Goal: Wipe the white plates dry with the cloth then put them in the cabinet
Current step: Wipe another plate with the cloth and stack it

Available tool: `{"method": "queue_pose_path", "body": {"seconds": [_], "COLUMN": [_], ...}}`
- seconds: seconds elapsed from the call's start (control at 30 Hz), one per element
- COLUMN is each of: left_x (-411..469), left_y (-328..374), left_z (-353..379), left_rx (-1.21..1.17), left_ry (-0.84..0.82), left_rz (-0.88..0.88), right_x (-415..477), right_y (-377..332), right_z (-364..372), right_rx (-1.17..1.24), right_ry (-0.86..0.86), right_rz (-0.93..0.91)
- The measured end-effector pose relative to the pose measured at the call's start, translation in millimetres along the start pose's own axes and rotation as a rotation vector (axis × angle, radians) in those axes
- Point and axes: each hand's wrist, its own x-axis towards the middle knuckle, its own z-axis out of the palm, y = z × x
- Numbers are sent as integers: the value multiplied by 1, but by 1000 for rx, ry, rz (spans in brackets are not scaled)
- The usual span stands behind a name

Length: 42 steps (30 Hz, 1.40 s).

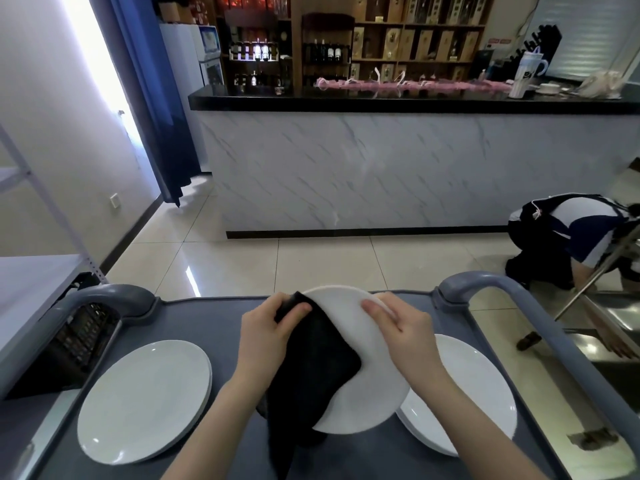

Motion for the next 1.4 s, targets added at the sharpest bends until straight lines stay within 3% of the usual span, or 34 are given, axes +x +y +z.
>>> {"method": "queue_pose_path", "body": {"seconds": [0.1,0.2,0.43,0.6,0.73,0.8,0.97,1.03,1.17,1.3,1.4], "left_x": [-6,-12,0,8,2,-7,-10,-5,6,11,10], "left_y": [-8,-17,-2,-1,-12,-17,-13,-5,9,10,4], "left_z": [1,0,11,10,5,6,1,-1,-2,-3,-4], "left_rx": [-103,-55,144,125,-38,-86,-97,-48,99,70,-4], "left_ry": [80,56,-307,-219,12,65,86,34,-105,-120,-13], "left_rz": [-149,-180,181,164,-77,-145,-75,0,176,122,-27], "right_x": [-15,-23,-3,-11,-18,-21,-9,3,22,16,7], "right_y": [4,8,9,6,5,5,5,0,-13,-13,-8], "right_z": [11,13,4,4,5,4,-15,-21,-11,-3,1], "right_rx": [152,156,-189,-55,186,186,20,-22,-340,-134,9], "right_ry": [164,135,-307,-101,225,255,44,-59,-334,-173,26], "right_rz": [156,196,-67,-51,145,172,110,55,-128,-152,-34]}}
